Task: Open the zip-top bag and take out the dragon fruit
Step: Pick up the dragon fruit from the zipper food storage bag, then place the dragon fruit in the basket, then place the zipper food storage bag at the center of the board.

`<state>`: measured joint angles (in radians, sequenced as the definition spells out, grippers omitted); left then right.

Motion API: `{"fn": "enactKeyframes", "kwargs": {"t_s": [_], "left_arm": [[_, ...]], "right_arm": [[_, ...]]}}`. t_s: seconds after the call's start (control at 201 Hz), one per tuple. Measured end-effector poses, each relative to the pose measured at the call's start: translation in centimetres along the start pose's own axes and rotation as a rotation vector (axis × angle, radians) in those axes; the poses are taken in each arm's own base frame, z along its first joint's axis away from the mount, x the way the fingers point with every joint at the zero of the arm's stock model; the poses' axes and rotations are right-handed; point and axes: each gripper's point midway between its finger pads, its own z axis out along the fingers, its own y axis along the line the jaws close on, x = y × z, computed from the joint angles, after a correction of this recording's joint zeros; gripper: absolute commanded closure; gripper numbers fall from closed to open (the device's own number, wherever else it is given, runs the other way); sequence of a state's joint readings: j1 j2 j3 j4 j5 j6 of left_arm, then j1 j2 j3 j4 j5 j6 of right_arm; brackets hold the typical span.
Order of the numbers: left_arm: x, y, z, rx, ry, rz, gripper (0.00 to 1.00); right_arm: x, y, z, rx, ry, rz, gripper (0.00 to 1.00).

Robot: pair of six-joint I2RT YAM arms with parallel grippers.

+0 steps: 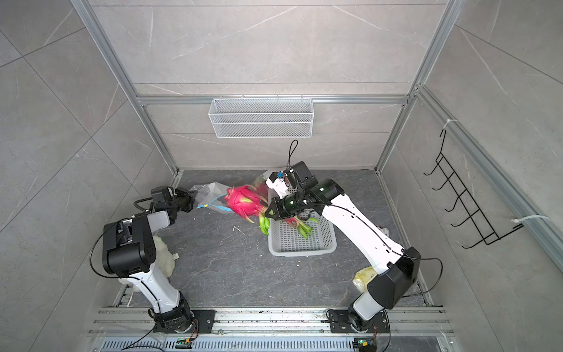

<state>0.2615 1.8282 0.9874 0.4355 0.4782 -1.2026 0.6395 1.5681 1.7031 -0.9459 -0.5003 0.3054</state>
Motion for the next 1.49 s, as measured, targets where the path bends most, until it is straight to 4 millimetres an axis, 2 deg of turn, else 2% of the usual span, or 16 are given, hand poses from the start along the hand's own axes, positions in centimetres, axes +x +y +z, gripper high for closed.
{"fn": "enactKeyframes", "kwargs": {"t_s": [0.194, 0.368, 0.488, 0.731, 0.836, 0.896, 0.975, 1.119, 1.174, 1.194, 1.269, 1.284, 1.294, 1.363, 1.393, 1.493], "left_arm": [[0.2, 3.4, -1.6, -0.051, -0.036, -0.053, 1.0], [0.5, 4.9, -2.7, -0.05, -0.063, -0.11, 1.0], [0.5, 4.7, -3.3, -0.026, -0.086, -0.129, 0.97], [-0.6, 2.6, -4.9, 0.026, -0.171, -0.099, 0.91], [-1.0, 2.6, -5.0, 0.028, -0.195, -0.091, 0.82], [-1.0, 2.6, -5.0, 0.029, -0.197, -0.089, 0.73], [-1.1, 2.7, -4.8, 0.038, -0.198, -0.089, 0.65], [-0.9, 3.8, -4.5, 0.024, -0.191, -0.108, 0.38], [-0.7, 4.2, -4.6, 0.016, -0.189, -0.111, 0.31], [-0.7, 4.3, -4.6, 0.014, -0.189, -0.111, 0.24], [-0.5, 4.5, -4.7, 0.004, -0.185, -0.107, 0.18], [-0.5, 4.5, -4.7, 0.002, -0.185, -0.107, 0.09], [-0.5, 4.5, -4.7, -0.001, -0.184, -0.106, 0.07], [-0.3, 4.3, -5.2, -0.021, -0.181, -0.078, 0.05], [-0.3, 4.0, -5.5, -0.029, -0.18, -0.063, 0.0], [-0.3, 1.2, -7.2, -0.022, -0.206, 0.031, 0.0]], "right_arm": [[-0.6, -2.1, -3.2, 0.126, -0.081, -0.03, 1.0], [-0.3, -5.1, -3.4, 0.225, -0.085, -0.006, 1.0], [0.9, -7.9, -2.5, 0.295, -0.053, 0.034, 1.0], [2.8, -12.8, -1.2, 0.403, -0.017, 0.102, 1.0], [2.7, -14.6, -1.1, 0.439, -0.032, 0.13, 1.0], [2.6, -15.7, -1.0, 0.458, -0.042, 0.145, 1.0], [2.6, -16.9, -0.7, 0.479, -0.043, 0.159, 1.0], [2.6, -19.2, 0.3, 0.51, -0.029, 0.188, 1.0], [2.9, -20.1, 0.5, 0.529, -0.024, 0.201, 1.0], [3.1, -20.4, 0.5, 0.534, -0.021, 0.206, 1.0], [3.8, -21.4, 0.4, 0.561, -0.012, 0.223, 1.0], [4.0, -21.6, 0.4, 0.568, -0.009, 0.226, 1.0], [4.1, -21.8, 0.4, 0.572, -0.008, 0.228, 1.0], [5.1, -22.5, 0.6, 0.593, 0.012, 0.241, 1.0], [5.5, -22.7, 0.7, 0.598, 0.021, 0.248, 1.0], [6.7, -23.2, 1.1, 0.606, 0.048, 0.258, 1.0]]}}
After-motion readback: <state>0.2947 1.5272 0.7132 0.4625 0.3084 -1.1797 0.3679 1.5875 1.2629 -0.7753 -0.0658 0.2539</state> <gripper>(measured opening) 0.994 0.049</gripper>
